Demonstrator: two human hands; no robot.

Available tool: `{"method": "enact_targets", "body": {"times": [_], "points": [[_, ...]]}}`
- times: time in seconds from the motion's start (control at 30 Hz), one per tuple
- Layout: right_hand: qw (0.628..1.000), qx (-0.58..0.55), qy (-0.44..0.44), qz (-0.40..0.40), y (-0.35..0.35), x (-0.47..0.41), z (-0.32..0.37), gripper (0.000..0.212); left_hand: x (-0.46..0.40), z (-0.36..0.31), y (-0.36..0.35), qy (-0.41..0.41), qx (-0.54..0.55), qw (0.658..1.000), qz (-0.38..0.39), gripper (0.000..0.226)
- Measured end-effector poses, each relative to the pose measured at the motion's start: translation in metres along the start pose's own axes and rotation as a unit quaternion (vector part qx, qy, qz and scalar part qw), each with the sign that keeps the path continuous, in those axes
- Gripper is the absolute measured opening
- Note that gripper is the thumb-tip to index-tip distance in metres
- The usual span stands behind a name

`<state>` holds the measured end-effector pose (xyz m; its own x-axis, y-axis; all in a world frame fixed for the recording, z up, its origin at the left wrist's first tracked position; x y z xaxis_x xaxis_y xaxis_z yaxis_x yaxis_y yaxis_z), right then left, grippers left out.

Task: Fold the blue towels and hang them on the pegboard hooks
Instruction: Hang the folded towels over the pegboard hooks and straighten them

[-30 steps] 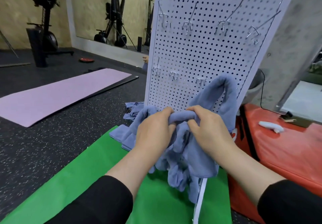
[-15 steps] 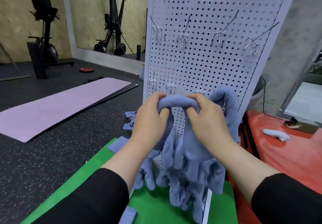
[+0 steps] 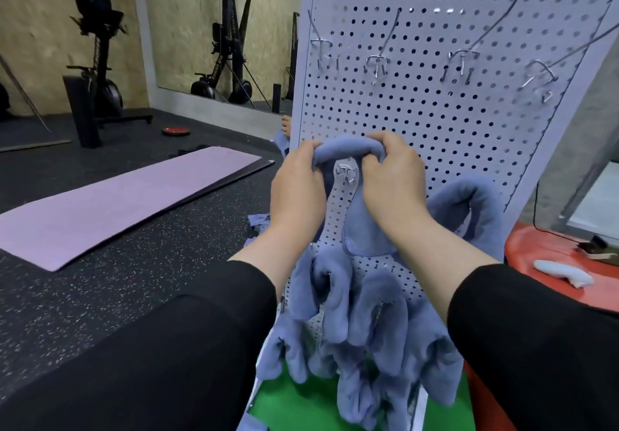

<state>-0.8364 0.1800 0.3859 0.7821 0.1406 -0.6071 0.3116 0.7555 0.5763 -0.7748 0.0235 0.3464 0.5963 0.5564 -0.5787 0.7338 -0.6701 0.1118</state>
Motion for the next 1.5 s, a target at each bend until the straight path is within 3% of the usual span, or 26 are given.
{"method": "enact_targets", "body": {"times": [0.1, 0.27, 0.5, 0.63, 0.77, 0.93, 1.03, 1.13, 1.27, 1.37, 1.5], "points": [[1.000, -0.002, -0.017, 0.007, -0.014, 0.000, -0.016, 0.026, 0.001, 0.018, -0.016, -0.003, -0.011, 1.000, 0.010, 0.037], [0.998, 0.007, -0.024, 0.059, -0.041, 0.026, -0.040, 0.030, 0.028, 0.064, -0.048, 0.086, 0.066, 0.991, 0.073, 0.035], [0.995, -0.012, -0.046, 0.085, -0.065, 0.055, -0.054, 0.060, 0.062, 0.092, -0.066, 0.104, 0.089, 0.979, 0.150, 0.068], [0.995, 0.012, -0.015, 0.093, -0.065, 0.071, -0.051, 0.074, 0.072, 0.101, -0.058, 0.100, 0.076, 0.979, 0.160, 0.073], [0.996, 0.008, 0.071, 0.054, -0.054, 0.090, -0.030, 0.072, 0.078, 0.110, -0.037, 0.107, 0.048, 0.981, 0.155, 0.066], [0.990, -0.057, 0.123, 0.041, -0.053, 0.123, -0.003, 0.051, 0.091, 0.114, 0.025, 0.084, -0.050, 0.988, 0.116, 0.044], [0.985, -0.050, 0.127, 0.101, -0.087, 0.156, 0.000, 0.037, 0.112, 0.152, 0.079, 0.130, -0.088, 0.983, 0.099, 0.031], [0.967, 0.004, 0.099, 0.235, -0.151, 0.217, -0.013, 0.031, 0.154, 0.204, 0.136, 0.193, -0.174, 0.959, 0.111, 0.026], [0.908, 0.069, 0.089, 0.404, -0.226, 0.317, -0.039, 0.033, 0.227, 0.277, 0.177, 0.253, -0.301, 0.887, 0.243, 0.027], [0.870, 0.091, 0.098, 0.475, -0.265, 0.380, -0.050, 0.036, 0.281, 0.321, 0.198, 0.297, -0.342, 0.827, 0.333, 0.028], [0.823, 0.114, 0.125, 0.542, -0.313, 0.439, -0.054, 0.043, 0.334, 0.368, 0.224, 0.353, -0.350, 0.796, 0.344, 0.034]]}}
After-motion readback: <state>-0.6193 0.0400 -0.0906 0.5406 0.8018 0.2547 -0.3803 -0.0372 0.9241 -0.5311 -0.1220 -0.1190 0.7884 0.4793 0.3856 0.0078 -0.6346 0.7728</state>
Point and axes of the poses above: each hand's wrist, its own x-axis away from the middle knuckle, its own y-axis out of the back of the hand, z = x × y, the point moved 10 cm from there along -x, towards the middle knuckle, and after that the axes turned 11 degrees about x, right-handed, at the moved point
